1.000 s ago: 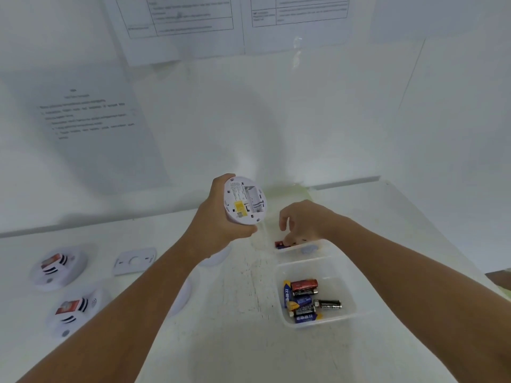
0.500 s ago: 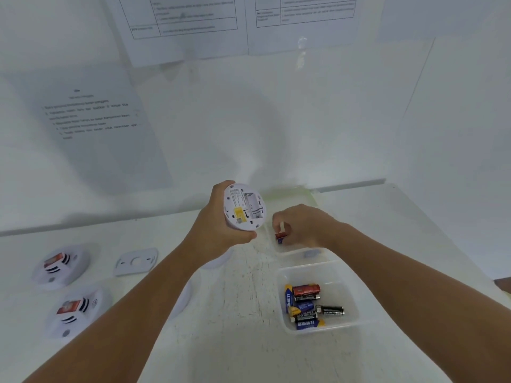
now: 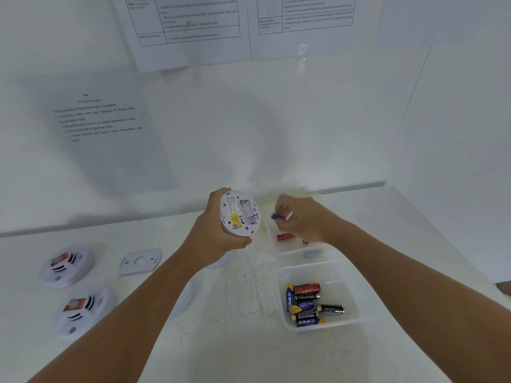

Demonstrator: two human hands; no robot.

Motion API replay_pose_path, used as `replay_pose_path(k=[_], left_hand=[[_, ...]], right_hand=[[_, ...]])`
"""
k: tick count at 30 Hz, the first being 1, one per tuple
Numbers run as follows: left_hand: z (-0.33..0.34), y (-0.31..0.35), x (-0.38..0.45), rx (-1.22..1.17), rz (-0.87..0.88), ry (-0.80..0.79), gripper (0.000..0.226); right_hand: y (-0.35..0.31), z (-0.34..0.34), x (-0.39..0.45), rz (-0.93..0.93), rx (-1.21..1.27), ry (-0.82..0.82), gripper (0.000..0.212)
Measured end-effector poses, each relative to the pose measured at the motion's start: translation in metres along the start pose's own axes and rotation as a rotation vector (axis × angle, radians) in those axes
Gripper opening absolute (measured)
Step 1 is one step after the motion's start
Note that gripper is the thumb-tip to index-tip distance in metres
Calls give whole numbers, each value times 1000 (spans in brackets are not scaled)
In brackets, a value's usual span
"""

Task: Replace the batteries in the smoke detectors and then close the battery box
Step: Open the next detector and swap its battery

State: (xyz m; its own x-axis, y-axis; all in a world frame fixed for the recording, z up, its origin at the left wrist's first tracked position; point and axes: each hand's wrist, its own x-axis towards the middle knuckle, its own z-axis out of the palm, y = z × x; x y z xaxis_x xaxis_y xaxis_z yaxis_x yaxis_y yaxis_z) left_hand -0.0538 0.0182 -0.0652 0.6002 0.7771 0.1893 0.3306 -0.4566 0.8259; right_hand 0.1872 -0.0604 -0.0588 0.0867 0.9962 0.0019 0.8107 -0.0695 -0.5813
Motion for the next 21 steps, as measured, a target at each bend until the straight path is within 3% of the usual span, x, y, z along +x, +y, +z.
replay_pose_path(k=[3,10,14,18,21], left_hand=[[-2,-1,-3,9,9,-4,101],[-6,2,-11,41,42,-54,104],[-9,4,-16,54,56,-87,104],[-14,2,-22,43,41,-89,103],[-18,3,-26,49,49,-98,102]], right_hand=[[-22,-9,-8,-49,209,56,6],[-53,-8,-5,-118,88,40,14],[-59,-6,-4,-79,205,150,27],[-65,3,-4,-91,176,229,20],[-71,-2,-6,-99,199,185,19]])
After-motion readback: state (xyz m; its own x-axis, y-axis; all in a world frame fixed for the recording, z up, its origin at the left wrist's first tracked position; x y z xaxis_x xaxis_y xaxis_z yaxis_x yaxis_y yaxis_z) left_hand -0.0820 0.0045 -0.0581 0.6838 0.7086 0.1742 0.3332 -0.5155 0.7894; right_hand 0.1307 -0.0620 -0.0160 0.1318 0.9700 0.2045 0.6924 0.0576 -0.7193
